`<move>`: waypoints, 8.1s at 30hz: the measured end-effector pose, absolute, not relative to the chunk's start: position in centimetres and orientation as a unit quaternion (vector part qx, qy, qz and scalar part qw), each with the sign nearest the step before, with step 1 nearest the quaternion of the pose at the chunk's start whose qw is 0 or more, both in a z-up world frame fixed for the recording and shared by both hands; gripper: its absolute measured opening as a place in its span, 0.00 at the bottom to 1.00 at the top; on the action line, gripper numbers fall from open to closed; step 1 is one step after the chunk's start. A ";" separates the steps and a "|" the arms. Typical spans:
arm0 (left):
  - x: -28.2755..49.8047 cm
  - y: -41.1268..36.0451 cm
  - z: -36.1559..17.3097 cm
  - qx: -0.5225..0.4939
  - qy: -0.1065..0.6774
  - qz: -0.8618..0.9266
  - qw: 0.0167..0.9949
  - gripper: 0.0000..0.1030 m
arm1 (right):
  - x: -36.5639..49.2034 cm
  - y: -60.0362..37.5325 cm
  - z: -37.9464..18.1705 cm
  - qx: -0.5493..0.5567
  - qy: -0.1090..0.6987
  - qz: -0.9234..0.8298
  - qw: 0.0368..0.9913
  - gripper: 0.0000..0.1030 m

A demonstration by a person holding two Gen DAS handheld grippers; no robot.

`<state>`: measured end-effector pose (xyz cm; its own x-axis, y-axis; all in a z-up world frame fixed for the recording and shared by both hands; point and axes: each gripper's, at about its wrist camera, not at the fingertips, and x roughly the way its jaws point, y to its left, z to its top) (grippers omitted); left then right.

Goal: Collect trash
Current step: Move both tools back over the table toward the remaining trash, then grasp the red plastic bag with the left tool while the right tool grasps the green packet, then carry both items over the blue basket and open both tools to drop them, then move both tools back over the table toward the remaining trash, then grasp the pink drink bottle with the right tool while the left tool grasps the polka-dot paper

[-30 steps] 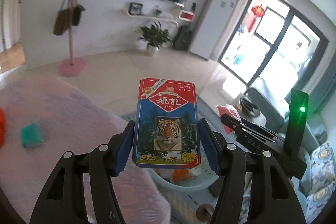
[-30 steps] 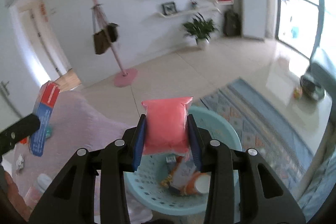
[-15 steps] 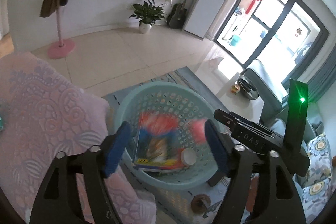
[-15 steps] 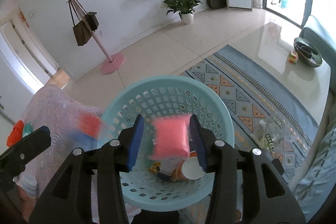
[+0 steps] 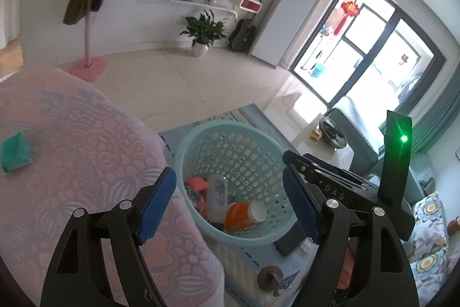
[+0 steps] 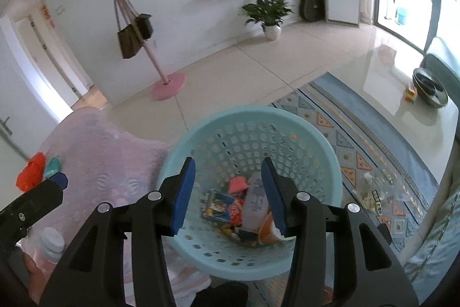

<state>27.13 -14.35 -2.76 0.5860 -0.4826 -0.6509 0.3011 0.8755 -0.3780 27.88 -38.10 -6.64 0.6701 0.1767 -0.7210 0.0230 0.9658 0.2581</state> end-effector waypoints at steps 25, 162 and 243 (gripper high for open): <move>19.3 11.0 2.0 -0.219 0.296 -0.018 0.930 0.84 | 26.0 -11.8 -0.9 -0.016 0.362 0.236 0.902 0.56; 10.6 12.8 0.5 -0.219 0.279 -0.047 0.934 0.81 | 13.5 -14.6 -4.8 0.054 0.381 0.163 0.909 0.70; 12.4 13.6 0.7 -0.134 0.318 -0.029 0.938 0.02 | 14.5 -12.5 -3.7 0.013 0.373 0.263 0.889 0.44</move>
<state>12.39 13.59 0.67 0.7960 -0.1405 -0.5887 -0.0299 0.9623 -0.2702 14.54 -12.54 -3.72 0.5827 0.4774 -0.6577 -0.4586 0.8613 0.2188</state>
